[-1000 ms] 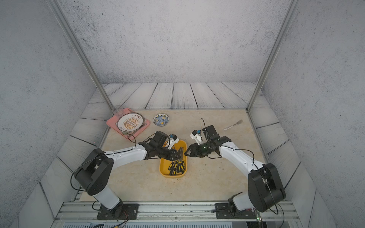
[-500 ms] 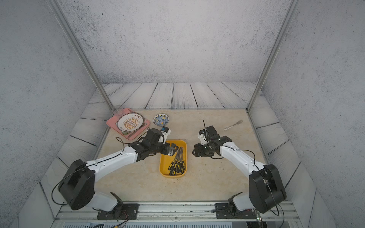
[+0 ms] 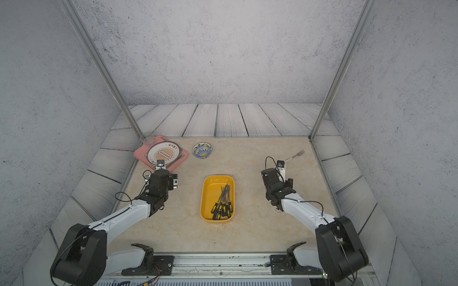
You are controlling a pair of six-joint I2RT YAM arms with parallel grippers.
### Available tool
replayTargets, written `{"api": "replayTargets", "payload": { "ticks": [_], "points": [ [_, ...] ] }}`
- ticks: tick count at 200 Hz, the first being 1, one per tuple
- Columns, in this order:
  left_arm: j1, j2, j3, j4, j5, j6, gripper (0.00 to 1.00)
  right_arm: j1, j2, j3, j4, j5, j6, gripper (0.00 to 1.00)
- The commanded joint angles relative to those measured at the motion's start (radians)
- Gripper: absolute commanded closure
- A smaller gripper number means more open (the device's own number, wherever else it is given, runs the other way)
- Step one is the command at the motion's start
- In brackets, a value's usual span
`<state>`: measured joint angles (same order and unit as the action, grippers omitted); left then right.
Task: Put the file tool into the storage box
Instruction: Reset both arms
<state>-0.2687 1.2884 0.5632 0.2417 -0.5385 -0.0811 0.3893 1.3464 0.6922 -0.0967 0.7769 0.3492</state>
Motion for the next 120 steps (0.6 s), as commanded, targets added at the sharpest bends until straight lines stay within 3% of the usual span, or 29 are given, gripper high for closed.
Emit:
{"api": "replayTargets", "payload": {
  "ticks": [1,25,52,66,102,120],
  "points": [
    [0.091,0.085,0.03,0.101,-0.011,0.064,0.02,-0.045,0.097,0.114,0.114,0.11,-0.094,0.32],
    [0.177,0.184,0.041,0.153,0.102,0.025,0.02,-0.075,0.198,0.151,0.125,0.135,-0.175,0.32],
    [0.245,0.209,0.057,0.176,0.268,0.004,0.0,-0.133,0.218,0.03,0.281,0.06,-0.162,0.32],
    [0.272,0.224,-0.005,0.328,0.347,-0.002,0.0,-0.141,0.183,-0.001,0.339,0.018,-0.187,0.32],
    [0.274,0.257,-0.113,0.538,0.502,0.064,0.02,-0.161,0.139,-0.144,0.646,-0.21,-0.348,0.37],
    [0.274,0.247,-0.107,0.504,0.502,0.064,0.02,-0.192,0.201,-0.269,0.998,-0.234,-0.373,0.36]
  ]
}}
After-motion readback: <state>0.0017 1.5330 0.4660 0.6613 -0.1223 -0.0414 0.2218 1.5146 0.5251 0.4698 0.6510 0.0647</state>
